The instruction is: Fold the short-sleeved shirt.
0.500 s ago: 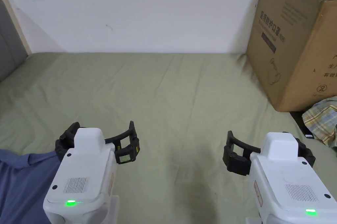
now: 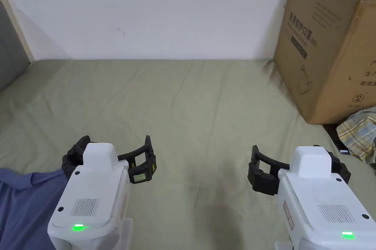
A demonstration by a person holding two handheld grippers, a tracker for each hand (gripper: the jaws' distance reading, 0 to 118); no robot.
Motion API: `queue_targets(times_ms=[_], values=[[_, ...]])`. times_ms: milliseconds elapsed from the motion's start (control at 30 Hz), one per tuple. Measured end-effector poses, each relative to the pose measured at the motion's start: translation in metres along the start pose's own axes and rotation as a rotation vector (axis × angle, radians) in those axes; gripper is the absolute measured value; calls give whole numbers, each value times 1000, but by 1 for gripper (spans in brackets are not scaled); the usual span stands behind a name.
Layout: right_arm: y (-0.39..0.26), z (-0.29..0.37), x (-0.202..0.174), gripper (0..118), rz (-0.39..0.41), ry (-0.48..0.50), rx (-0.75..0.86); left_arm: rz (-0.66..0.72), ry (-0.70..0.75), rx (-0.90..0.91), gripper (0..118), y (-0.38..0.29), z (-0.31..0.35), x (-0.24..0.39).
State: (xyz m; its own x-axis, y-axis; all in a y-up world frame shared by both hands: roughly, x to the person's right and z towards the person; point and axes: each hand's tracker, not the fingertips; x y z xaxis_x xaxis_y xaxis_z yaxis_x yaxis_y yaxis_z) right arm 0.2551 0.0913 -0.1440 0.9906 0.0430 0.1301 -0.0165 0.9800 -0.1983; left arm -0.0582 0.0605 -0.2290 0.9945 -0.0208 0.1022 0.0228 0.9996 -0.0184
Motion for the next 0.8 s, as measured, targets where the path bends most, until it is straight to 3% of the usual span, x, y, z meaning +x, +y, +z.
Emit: queue_targets(times_ms=[800], values=[[4, 4, -1, 109, 6, 0, 20, -39, 0, 9, 118, 6, 5, 1]])
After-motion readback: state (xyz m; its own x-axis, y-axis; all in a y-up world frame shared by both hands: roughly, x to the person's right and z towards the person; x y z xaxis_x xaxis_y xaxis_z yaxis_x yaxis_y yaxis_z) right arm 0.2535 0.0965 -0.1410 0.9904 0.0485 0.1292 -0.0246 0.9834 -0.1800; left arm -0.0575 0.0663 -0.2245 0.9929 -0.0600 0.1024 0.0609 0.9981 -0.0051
